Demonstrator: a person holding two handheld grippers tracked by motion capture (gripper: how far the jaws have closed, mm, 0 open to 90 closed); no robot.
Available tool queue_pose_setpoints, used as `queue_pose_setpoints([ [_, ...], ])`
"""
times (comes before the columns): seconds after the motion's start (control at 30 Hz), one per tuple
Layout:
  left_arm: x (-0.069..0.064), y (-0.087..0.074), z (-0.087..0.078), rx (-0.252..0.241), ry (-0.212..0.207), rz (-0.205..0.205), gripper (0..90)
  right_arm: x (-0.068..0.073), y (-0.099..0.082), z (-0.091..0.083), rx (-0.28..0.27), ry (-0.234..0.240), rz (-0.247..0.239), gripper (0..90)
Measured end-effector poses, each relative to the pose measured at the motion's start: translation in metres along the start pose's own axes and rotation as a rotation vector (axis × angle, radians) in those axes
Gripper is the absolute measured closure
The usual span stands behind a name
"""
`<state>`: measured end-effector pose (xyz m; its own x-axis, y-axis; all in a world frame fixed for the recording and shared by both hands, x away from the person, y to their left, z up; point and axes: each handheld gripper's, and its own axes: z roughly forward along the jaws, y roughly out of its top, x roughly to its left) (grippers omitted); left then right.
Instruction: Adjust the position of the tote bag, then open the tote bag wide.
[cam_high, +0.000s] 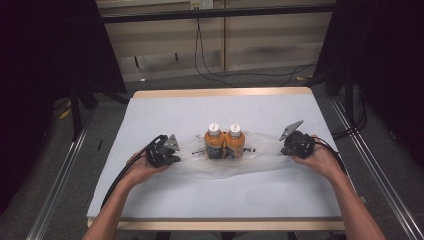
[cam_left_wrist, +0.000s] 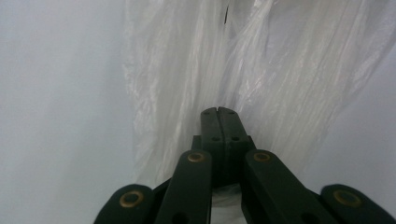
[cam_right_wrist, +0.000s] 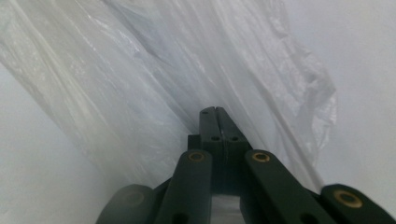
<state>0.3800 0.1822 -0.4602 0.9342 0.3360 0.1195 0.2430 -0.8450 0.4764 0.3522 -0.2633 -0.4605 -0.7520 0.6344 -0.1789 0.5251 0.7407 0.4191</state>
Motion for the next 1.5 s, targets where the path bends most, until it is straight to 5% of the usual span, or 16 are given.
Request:
queue_pose_setpoints([
  [0.3,0.004,-0.011,-0.004,-0.021,-0.01,-0.032,90.0,-0.001,-0.007,-0.002,-0.025,0.007,0.033,90.0],
  [0.57,0.005,-0.016,-0.007,-0.035,-0.024,-0.069,90.0,0.003,-0.009,-0.003,-0.029,-0.031,0.007,90.0],
  [0.83,0.012,-0.019,-0.021,-0.18,-0.078,-0.135,90.0,0.004,-0.01,-0.006,-0.126,0.011,0.047,90.0],
  [1.07,0.006,-0.012,-0.032,-0.308,-0.109,-0.159,90.0,0.0,-0.005,-0.021,-0.289,0.085,0.11,90.0],
  [1.5,-0.011,0.009,-0.05,-0.432,-0.104,-0.125,88.0,0.01,0.007,-0.037,-0.415,0.141,0.109,90.0],
])
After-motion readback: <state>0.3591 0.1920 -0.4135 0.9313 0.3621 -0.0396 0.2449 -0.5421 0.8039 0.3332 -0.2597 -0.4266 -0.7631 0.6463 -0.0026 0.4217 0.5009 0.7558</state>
